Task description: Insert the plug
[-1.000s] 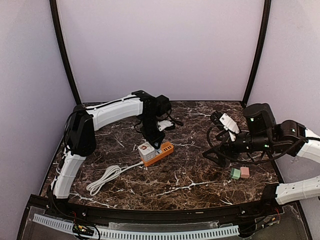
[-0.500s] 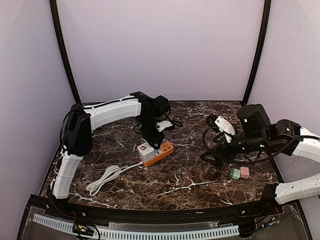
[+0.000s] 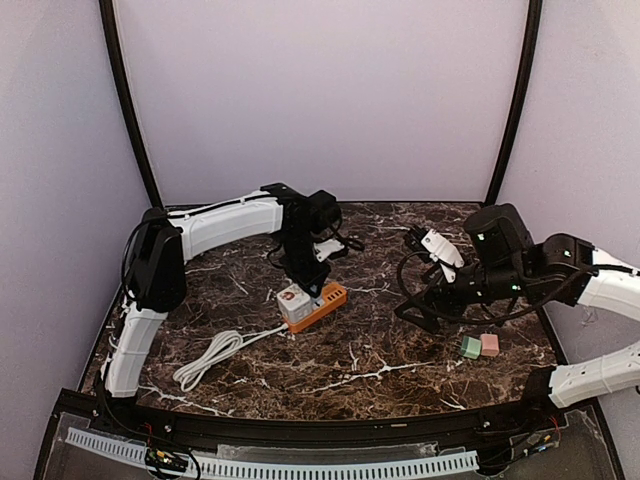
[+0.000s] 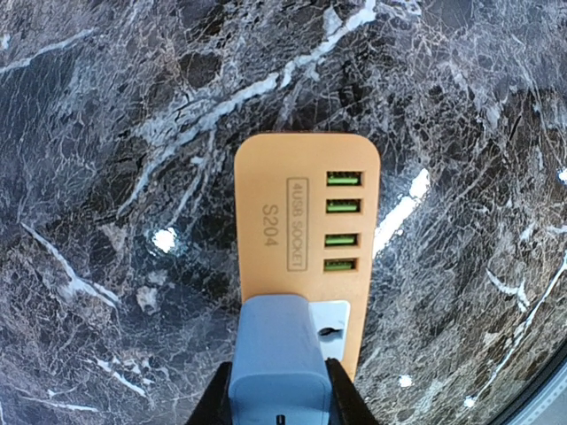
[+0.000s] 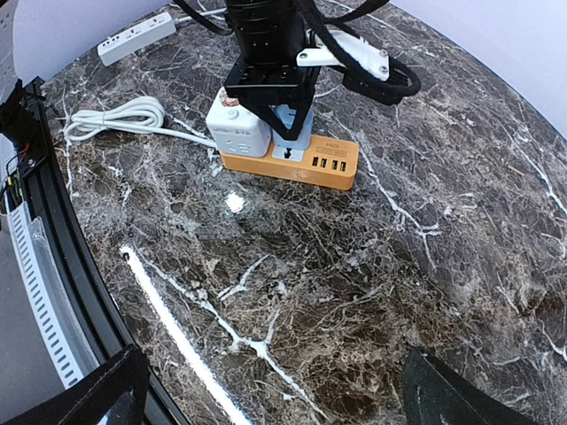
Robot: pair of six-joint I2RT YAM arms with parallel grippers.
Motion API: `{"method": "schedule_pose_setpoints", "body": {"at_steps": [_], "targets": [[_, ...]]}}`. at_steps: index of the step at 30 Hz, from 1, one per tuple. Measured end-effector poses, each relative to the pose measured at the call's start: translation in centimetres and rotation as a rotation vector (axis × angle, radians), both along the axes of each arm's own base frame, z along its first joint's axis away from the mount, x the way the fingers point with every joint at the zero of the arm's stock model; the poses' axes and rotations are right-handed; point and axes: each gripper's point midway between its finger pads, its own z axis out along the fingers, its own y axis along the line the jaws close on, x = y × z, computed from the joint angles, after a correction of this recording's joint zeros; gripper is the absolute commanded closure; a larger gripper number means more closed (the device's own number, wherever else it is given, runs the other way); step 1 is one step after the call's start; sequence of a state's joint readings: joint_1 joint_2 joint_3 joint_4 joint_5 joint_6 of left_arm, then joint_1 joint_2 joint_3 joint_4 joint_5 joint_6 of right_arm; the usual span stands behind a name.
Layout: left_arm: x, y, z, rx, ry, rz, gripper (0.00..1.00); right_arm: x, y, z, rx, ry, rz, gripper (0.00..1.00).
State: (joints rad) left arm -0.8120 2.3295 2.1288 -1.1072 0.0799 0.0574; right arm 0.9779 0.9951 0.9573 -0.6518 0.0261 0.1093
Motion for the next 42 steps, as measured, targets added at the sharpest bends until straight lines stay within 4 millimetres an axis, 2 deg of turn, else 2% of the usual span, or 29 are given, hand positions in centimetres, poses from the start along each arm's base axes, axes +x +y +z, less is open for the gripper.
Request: {"method": "schedule_pose_setpoints", "body": {"at_steps": [5, 15, 22, 26, 28, 29, 31, 33, 41, 42], "targets": [[0.7, -0.3, 0.0, -0.001, -0.013, 0.030, 0.99, 0.2, 0.5, -0.2, -0.012, 0.011, 0.003, 0.01], [3.1, -2.6, 0.1, -0.049, -0.042, 0.106, 0.99, 0.7, 1.3, -0.5, -0.029, 0.027, 0.008, 0.01], [4.6, -2.4, 0.2, -0.084, -0.042, 0.197, 0.97, 0.8, 1.6, -1.0, -0.043, 0.037, 0.009, 0.01], [5.2, -2.4, 0.4, -0.107, -0.044, 0.226, 0.81, 1.0, 1.8, -0.6, -0.038, 0.032, 0.010, 0.01], [5.3, -2.5, 0.4, -0.112, -0.044, 0.231, 0.69, 1.0, 1.8, -0.5, -0.036, 0.031, 0.010, 0.01], [5.3, -2.5, 0.4, -0.113, -0.043, 0.234, 0.59, 1.0, 1.8, -0.5, -0.036, 0.030, 0.010, 0.01], [5.5, -2.6, 0.5, -0.118, -0.050, 0.232, 0.48, 1.0, 1.8, -0.5, -0.035, 0.030, 0.010, 0.01], [6.6, -3.3, 0.4, -0.146, -0.093, 0.239, 0.39, 0.9, 1.7, -0.3, -0.032, 0.027, 0.011, 0.01], [7.7, -3.6, 0.7, -0.164, -0.141, 0.240, 0.20, 0.3, 0.8, 2.4, 0.036, -0.034, 0.022, 0.01], [7.7, -3.6, 0.9, -0.166, -0.145, 0.240, 0.06, 0.2, 0.7, 2.7, 0.045, -0.042, 0.023, 0.01]]}}
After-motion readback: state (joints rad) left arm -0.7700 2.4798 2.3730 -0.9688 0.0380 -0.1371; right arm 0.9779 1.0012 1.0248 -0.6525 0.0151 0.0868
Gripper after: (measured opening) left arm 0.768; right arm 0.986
